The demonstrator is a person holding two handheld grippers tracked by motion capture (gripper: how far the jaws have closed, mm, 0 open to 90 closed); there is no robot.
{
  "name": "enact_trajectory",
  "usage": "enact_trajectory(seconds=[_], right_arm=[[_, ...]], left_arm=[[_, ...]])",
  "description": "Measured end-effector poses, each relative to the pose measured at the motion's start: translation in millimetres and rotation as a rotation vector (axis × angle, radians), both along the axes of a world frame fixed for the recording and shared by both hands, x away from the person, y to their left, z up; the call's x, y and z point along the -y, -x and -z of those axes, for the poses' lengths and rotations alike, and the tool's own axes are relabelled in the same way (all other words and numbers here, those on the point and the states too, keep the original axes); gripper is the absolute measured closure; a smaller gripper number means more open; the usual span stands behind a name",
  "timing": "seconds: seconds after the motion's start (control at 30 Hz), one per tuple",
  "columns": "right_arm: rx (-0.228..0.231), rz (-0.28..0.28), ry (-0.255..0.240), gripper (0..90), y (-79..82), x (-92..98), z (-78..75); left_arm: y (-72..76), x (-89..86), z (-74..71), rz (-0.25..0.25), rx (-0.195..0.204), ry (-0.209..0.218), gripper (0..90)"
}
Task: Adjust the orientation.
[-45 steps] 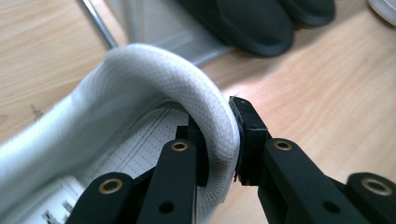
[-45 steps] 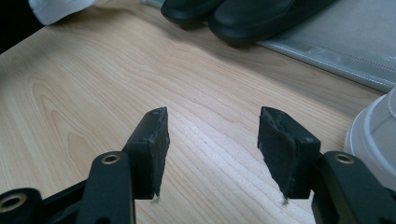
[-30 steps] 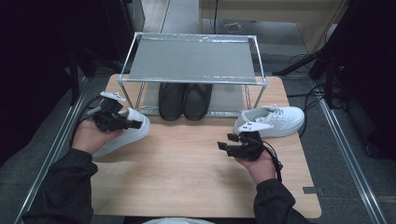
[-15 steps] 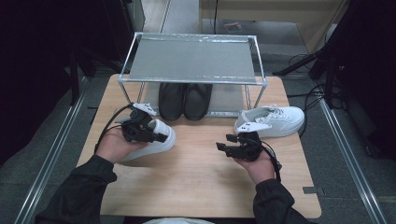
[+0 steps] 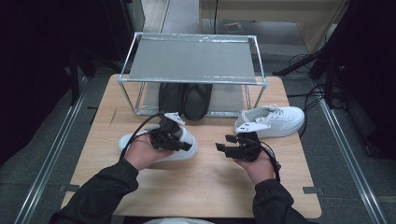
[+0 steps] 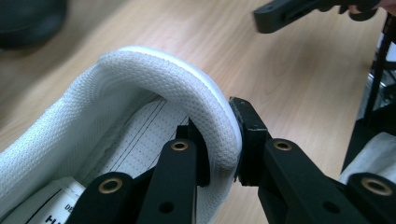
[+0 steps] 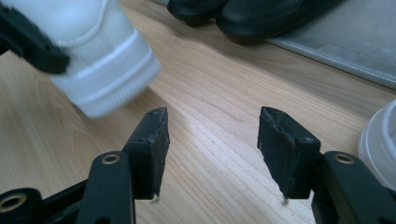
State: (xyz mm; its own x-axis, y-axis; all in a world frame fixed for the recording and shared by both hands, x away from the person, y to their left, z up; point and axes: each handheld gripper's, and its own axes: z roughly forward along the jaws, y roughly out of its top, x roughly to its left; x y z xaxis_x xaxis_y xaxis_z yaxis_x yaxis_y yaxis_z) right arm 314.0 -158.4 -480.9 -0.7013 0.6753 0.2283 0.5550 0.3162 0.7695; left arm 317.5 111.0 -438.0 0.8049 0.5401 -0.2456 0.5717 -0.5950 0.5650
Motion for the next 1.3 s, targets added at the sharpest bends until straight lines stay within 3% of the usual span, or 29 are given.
enact_trajectory(seconds=[0.23, 0.43, 0.67, 0.93, 1.03, 1.3], right_arm=[[0.000, -0.001, -0.003, 44.6, 0.2, 0.3, -0.3], [-0.005, -0.007, -0.002, 44.6, 0.4, -1.5, 0.3], [-0.008, -0.018, 0.007, 44.6, 0.1, -3.2, 1.3], [-0.007, -0.023, 0.004, 44.9, 0.0, -4.2, 1.3], [-0.009, -0.023, -0.001, 45.7, -0.2, -4.1, 0.9], [-0.002, -0.040, -0.002, 47.3, -2.2, -8.7, 0.3]], left_arm=[[6.4, 20.6, 18.1, 0.022, -0.010, -0.030, 79.4], [5.5, 27.4, 30.7, 0.028, -0.030, -0.043, 78.5], [6.7, 31.2, 37.1, 0.022, -0.018, -0.051, 75.7], [8.7, 23.2, 26.0, 0.029, 0.009, -0.019, 63.9], [11.8, 15.4, 16.6, 0.017, 0.030, 0.021, 57.3], [21.9, -9.2, -0.8, -0.012, 0.055, 0.060, 46.0]])
